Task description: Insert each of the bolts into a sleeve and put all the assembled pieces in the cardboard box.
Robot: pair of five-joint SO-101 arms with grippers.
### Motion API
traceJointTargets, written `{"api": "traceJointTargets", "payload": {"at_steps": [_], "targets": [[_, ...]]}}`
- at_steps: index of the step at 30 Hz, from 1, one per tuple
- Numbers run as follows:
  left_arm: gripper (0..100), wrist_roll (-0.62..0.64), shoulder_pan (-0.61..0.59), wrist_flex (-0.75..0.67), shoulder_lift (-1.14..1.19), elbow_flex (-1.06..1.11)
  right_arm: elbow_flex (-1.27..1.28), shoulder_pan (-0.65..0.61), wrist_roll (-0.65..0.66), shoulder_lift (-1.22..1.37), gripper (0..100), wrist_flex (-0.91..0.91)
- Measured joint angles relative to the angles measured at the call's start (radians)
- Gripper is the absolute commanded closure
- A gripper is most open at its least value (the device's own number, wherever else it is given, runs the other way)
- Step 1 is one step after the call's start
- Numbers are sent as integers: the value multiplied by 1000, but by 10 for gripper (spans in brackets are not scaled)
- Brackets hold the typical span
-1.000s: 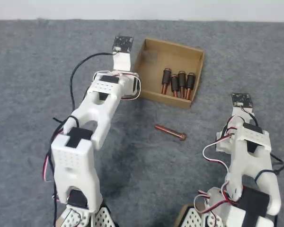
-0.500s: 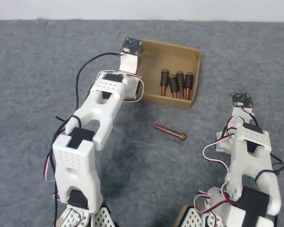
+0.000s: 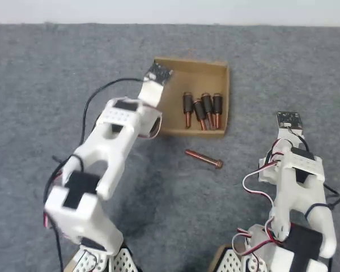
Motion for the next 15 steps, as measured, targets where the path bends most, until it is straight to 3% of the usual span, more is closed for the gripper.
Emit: {"api": "traceJointTargets", "payload": {"at_steps": [7, 15], "targets": [[990, -104, -5, -109, -272, 361, 0, 0, 0, 0, 991, 0], [987, -60, -15, -35, -304, 382, 0, 0, 0, 0, 991, 0]]}}
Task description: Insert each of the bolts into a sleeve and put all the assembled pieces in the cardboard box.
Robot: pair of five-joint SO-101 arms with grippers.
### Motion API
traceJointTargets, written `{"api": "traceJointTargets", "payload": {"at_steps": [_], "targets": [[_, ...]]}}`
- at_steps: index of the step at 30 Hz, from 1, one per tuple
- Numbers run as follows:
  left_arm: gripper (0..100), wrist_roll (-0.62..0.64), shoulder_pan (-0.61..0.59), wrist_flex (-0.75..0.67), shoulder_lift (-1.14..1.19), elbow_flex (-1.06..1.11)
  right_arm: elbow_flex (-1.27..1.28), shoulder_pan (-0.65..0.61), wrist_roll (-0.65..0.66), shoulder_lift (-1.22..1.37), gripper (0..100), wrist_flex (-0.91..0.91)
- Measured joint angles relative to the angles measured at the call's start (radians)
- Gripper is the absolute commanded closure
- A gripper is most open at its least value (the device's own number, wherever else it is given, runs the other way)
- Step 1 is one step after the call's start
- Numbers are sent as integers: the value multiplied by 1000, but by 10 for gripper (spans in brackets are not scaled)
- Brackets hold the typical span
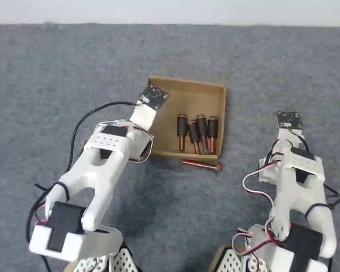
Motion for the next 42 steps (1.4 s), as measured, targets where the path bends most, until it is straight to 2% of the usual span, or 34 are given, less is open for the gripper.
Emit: {"api": "traceJointTargets", "payload": {"at_steps": [2, 6, 8, 14, 17, 22, 25, 28, 34, 37, 42], "targets": [[964, 17, -8, 6, 0, -5, 0, 0, 0, 0, 991, 0], [832, 83, -25, 18, 0, -5, 0, 0, 0, 0, 991, 0], [798, 133, -46, 26, 0, -12, 0, 0, 0, 0, 991, 0], [873, 178, -77, 89, 2, -51, 0, 0, 0, 0, 991, 0], [904, 176, -77, 158, 2, -107, 0, 0, 0, 0, 991, 0], [898, 180, -66, 328, -60, -222, 0, 0, 0, 0, 991, 0], [898, 180, -5, 408, -166, -238, 0, 0, 0, 0, 991, 0], [898, 178, 107, 474, -279, -238, 0, 0, 0, 0, 991, 0], [898, 83, 334, 489, -373, -137, 0, 0, 2, 0, 991, 0], [900, 0, 384, 489, -371, -97, 0, 0, 2, 0, 991, 0], [899, -227, 500, 489, -308, -63, 0, 0, 3, 0, 991, 0]]}}
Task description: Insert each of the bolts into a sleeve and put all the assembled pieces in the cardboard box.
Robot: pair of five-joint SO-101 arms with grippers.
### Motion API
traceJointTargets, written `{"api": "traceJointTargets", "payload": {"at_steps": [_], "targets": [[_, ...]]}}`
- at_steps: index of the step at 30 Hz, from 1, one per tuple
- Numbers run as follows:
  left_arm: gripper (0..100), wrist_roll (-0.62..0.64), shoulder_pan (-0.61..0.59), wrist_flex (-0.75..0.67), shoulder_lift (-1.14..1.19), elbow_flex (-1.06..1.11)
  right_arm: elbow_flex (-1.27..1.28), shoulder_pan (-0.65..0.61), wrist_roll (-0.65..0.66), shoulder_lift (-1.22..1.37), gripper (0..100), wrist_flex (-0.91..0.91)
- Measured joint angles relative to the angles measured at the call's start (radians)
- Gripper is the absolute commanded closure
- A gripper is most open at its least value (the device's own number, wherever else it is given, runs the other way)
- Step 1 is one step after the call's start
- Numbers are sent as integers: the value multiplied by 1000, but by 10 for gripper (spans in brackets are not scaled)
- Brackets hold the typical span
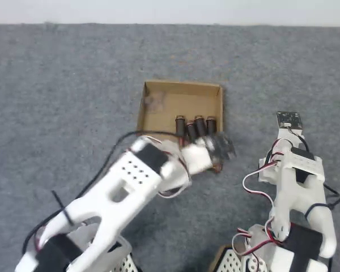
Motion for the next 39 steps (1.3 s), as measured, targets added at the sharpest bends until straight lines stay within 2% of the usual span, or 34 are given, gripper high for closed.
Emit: {"api": "traceJointTargets", "payload": {"at_steps": [7, 19, 27, 32, 39], "targets": [[899, -164, 74, -80, 163, -28, 0, 0, 2, 0, 991, 0], [898, -186, 74, -89, 592, -350, 0, 0, 3, 0, 991, 0], [893, -186, 77, -89, 628, -428, 0, 0, 3, 0, 991, 0], [833, -186, 77, -98, 628, -428, 0, -3, 3, 0, 991, 0], [833, -184, 68, -112, 628, -428, 0, -3, 3, 0, 991, 0]]}}
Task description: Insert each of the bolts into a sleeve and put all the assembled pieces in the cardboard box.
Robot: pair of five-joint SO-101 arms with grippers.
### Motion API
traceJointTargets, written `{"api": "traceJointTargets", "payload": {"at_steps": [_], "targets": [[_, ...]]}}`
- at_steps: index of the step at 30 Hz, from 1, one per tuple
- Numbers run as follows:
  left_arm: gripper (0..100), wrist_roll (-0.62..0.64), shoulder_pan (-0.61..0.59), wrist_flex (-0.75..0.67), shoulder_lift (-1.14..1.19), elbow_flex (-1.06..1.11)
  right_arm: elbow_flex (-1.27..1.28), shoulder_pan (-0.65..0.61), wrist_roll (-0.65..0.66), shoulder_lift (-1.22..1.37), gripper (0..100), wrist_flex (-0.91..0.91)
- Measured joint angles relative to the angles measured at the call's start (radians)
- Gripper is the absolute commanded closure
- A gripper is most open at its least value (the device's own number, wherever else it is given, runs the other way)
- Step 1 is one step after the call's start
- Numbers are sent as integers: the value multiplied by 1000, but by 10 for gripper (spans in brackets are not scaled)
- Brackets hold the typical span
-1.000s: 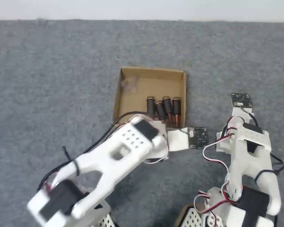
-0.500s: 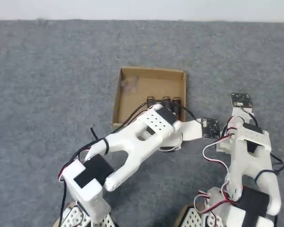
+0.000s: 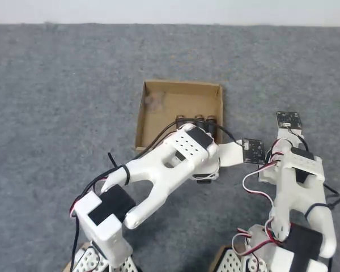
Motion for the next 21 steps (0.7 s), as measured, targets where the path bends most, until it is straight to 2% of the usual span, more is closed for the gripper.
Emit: {"api": "traceJointTargets", "payload": {"at_steps": [6, 14, 21], "targets": [[833, 0, -17, -48, 28, -3, 0, 0, 0, 0, 991, 0], [836, -5, -18, -14, 183, -144, 0, -8, 0, 0, 991, 0], [975, 0, -12, -5, 209, -169, 0, -8, 0, 0, 991, 0]]}}
